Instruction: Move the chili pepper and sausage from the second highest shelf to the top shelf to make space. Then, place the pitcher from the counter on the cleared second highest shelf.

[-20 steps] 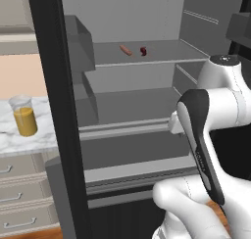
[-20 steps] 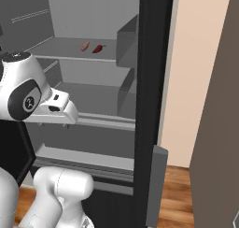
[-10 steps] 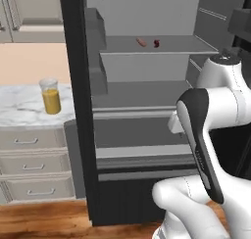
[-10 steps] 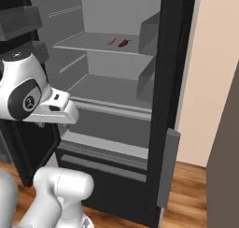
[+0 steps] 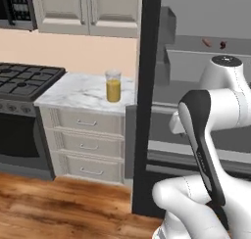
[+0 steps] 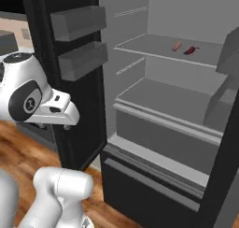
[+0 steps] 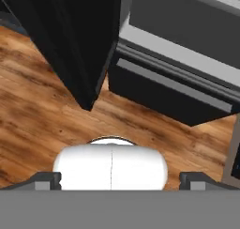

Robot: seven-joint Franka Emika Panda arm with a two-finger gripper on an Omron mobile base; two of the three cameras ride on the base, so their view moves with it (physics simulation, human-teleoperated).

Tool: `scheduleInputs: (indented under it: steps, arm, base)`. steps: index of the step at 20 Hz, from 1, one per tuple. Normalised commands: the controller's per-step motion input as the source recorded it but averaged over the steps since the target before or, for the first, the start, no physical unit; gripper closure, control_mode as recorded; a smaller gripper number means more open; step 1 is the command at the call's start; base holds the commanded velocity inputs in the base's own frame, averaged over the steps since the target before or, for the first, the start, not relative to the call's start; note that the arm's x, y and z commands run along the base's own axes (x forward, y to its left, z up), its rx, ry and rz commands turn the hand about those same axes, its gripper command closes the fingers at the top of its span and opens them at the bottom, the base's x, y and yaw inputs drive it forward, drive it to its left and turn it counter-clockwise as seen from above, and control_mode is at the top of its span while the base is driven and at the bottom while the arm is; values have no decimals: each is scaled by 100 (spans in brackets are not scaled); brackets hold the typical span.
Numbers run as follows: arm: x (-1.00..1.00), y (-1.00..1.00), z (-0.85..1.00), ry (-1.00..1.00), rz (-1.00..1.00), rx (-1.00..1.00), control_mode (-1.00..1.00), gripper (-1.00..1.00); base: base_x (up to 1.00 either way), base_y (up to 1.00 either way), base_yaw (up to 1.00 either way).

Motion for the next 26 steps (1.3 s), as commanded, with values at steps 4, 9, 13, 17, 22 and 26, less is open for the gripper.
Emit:
scheduleInputs:
  steps: [4, 9, 13, 17, 22, 26]
  arm:
    - [0, 0, 0, 0, 0, 0, 100, -100]
    - [0, 0, 0, 0, 0, 0, 100, -100]
    - [0, 0, 0, 0, 0, 0, 100, -100]
    - [0, 0, 0, 0, 0, 0, 100, -100]
    - [0, 0, 0, 0, 0, 0, 100, -100]
    - [0, 0, 0, 0, 0, 0, 100, -100]
  base:
    - [2, 89, 48]
    - [21, 100, 38]
    - [33, 95, 19]
    - [25, 48, -4]
    - [18, 25, -24]
    - [14, 21, -38]
